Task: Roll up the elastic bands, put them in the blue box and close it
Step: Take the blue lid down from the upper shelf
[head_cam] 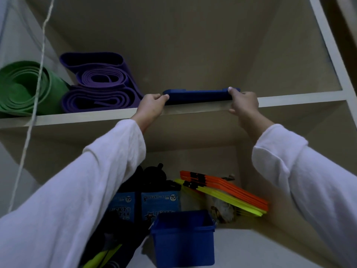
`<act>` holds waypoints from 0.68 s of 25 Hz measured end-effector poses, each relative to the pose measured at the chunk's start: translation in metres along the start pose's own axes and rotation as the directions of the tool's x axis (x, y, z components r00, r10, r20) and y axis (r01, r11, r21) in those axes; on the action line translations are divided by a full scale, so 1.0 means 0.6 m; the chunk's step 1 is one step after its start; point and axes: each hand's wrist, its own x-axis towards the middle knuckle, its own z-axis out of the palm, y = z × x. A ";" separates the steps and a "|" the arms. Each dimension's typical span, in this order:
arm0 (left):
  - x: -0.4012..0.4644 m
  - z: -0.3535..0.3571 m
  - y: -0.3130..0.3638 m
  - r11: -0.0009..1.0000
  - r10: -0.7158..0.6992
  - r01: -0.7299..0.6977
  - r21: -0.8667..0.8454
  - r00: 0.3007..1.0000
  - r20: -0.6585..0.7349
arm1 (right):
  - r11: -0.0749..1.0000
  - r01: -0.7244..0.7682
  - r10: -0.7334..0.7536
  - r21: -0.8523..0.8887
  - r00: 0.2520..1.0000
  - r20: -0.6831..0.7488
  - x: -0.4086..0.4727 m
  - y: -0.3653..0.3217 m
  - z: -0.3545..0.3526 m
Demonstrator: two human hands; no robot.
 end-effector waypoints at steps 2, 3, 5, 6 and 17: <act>0.002 0.007 -0.002 1.000 0.020 -0.020 0.001 1.000 0.005 | 1.000 0.010 -0.010 -0.003 1.000 -0.009 -0.001 -0.003 0.004; 0.001 0.010 -0.002 1.000 0.027 -0.027 -0.002 1.000 0.003 | 1.000 0.014 -0.014 0.004 1.000 -0.013 -0.002 -0.004 0.005; 0.001 0.013 -0.003 0.999 0.039 -0.040 -0.018 0.999 -0.021 | 0.999 0.028 -0.028 0.016 0.999 -0.019 -0.004 -0.004 0.005; 0.002 0.014 -0.005 0.998 0.047 -0.048 -0.030 0.998 -0.034 | 0.999 0.032 -0.032 0.006 0.999 -0.021 -0.004 -0.005 0.005; -0.042 0.008 0.009 0.978 0.167 -0.191 -0.079 0.956 -0.240 | 0.963 0.267 -0.269 0.047 0.962 0.053 -0.061 -0.037 -0.013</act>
